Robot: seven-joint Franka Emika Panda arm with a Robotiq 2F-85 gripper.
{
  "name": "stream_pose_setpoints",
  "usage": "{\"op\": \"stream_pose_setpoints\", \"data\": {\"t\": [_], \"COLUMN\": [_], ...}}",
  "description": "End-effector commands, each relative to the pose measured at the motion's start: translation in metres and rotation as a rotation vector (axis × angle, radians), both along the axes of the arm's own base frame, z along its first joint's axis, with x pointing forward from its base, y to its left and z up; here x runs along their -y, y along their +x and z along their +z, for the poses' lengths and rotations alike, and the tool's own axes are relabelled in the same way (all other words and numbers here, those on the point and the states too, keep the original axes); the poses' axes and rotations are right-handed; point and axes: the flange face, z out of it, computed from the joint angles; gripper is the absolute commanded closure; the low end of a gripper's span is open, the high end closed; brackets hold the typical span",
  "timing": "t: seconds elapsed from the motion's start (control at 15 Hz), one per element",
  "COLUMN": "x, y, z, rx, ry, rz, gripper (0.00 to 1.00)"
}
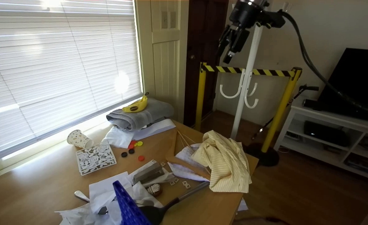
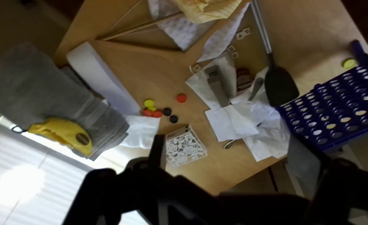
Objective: Hang the white towel on the coat rack
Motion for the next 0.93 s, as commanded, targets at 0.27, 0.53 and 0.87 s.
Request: {"op": "stream_pose_setpoints", "data": {"t": [0.27, 0.53, 0.87], "x": [-0.085, -0.099, -0.114], "y": [0.037, 0.056, 0.088], "z": [-0.069, -0.112, -0.170], "rx": [-0.162, -0.202, -0.206], "ry": [-0.220, -0.282, -0.213], "rz": [-0.253, -0.235, -0.036], "gripper": [0.00, 0.00, 0.00]}}
